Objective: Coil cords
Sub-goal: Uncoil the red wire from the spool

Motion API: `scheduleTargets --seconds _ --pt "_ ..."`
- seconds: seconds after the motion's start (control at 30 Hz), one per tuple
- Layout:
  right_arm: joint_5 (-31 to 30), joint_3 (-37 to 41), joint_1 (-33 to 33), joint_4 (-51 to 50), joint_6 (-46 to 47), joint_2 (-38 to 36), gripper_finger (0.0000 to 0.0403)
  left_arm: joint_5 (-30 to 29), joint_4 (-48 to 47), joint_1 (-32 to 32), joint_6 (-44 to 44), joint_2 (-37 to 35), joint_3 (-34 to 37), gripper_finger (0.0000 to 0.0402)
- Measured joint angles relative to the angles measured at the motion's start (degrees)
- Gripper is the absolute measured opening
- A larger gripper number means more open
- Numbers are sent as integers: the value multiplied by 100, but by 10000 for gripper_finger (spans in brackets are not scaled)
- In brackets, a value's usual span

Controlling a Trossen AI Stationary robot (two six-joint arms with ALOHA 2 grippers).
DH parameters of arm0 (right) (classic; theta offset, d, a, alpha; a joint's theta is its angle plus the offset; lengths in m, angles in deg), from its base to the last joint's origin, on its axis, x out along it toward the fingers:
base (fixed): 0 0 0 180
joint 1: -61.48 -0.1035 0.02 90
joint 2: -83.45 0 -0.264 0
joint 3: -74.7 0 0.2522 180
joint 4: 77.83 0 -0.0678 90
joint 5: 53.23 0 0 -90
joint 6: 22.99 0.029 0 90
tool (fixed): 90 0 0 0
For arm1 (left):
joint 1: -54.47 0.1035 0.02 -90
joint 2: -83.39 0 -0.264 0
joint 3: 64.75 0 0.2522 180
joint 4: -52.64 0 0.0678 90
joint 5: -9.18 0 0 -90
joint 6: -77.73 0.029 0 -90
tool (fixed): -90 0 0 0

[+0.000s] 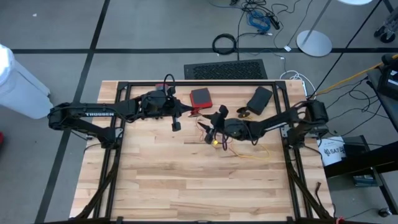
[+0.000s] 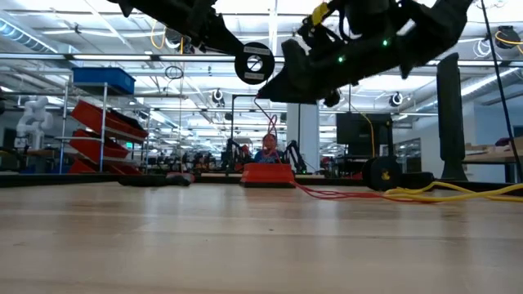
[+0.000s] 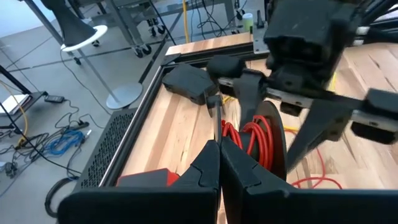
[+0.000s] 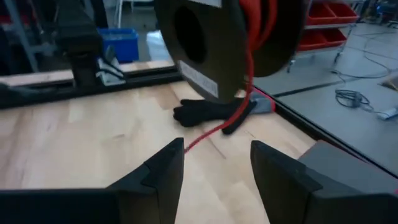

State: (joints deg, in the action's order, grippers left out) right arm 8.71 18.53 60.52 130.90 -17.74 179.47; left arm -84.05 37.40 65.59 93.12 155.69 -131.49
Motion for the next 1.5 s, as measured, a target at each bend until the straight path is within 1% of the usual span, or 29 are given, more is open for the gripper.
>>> scheduleTargets --seconds 0.1,0.17,0.23,0.4,0.73,0.83,0.9,1.07,1.1,1.2,1.27,1.43,1.5 --pt "64 108 142 535 21 190 171 4 1 0 0 0 -2 0" --pt "448 162 228 877 1 290 171 4 17 0 1 0 -2 0" --pt "613 164 258 1135 -17 370 171 4 16 0 1 0 -2 0" --pt "382 166 393 1192 114 493 171 4 9 -33 -1 0 -2 0" --pt "442 166 475 1522 -44 497 166 4 9 -79 0 0 -2 0" --pt "446 166 537 1533 -42 497 145 4 12 -81 -1 0 -2 0" --pt "442 166 570 1520 -42 497 119 4 9 -81 -1 0 -2 0" --pt "439 166 582 1474 -173 497 21 4 7 -81 0 0 -2 0" --pt "421 166 580 1474 -199 497 11 2 -5 -81 1 0 -2 0" --pt "243 166 574 1429 -186 497 6 -6 -119 -81 21 0 -2 0" --pt "195 166 571 1359 -184 497 2 -140 -240 -76 93 0 -2 0" --pt "53 166 492 1227 -169 497 1 -817 -625 -70 399 0 -2 0" --pt "-49 166 441 1240 -184 497 1 -967 -668 -70 469 0 -2 0"
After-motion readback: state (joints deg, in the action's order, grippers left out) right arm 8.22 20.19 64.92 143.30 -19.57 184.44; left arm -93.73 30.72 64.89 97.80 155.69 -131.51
